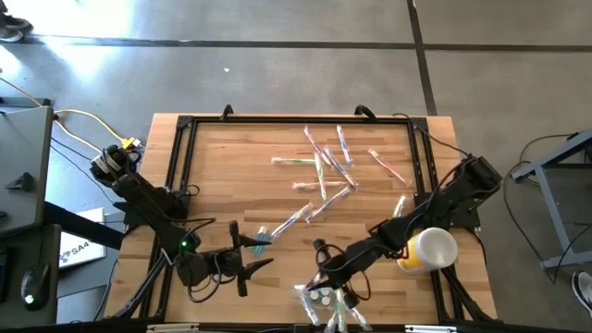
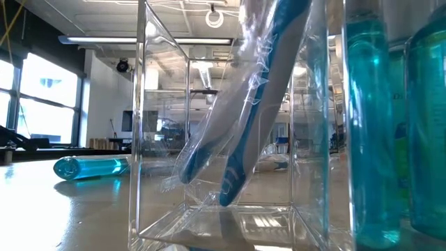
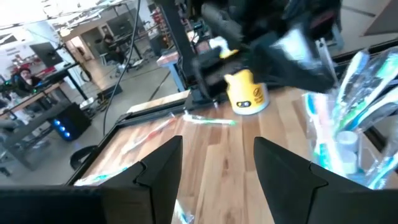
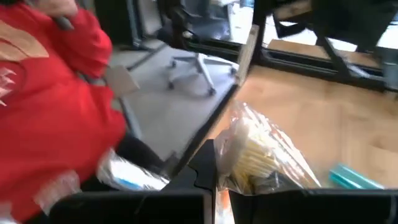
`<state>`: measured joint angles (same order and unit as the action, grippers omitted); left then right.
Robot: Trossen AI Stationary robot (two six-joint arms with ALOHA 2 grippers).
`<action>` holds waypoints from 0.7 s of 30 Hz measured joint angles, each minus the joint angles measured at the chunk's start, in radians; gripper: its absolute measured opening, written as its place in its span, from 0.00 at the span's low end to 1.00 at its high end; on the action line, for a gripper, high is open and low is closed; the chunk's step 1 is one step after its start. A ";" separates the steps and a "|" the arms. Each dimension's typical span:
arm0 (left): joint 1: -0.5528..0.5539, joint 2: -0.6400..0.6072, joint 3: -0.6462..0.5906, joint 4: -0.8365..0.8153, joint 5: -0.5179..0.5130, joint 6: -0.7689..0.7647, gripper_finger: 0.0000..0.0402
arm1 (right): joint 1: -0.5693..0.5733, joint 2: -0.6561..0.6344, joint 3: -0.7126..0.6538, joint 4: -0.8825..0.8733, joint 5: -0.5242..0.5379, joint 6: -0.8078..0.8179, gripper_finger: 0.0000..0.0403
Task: Pick & Place toothbrushing station
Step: Put the orange toothbrush into the transparent organizer
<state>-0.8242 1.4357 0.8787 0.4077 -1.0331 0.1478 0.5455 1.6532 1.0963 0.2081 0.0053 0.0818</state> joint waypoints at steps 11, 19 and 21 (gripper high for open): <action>0.000 0.000 0.000 -0.017 0.000 -0.004 0.48 | -0.056 0.075 -0.002 -0.025 -0.075 -0.033 0.02; 0.000 0.001 0.000 -0.038 0.000 -0.022 0.48 | -0.073 0.092 -0.002 -0.017 -0.145 -0.047 0.02; 0.000 0.001 0.000 -0.042 0.000 -0.024 0.48 | -0.077 0.102 -0.002 -0.010 -0.154 -0.044 0.02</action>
<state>-0.8246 1.4364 0.8787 0.3658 -1.0330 0.1241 0.4683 1.7555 1.0939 0.1982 -0.1490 0.0381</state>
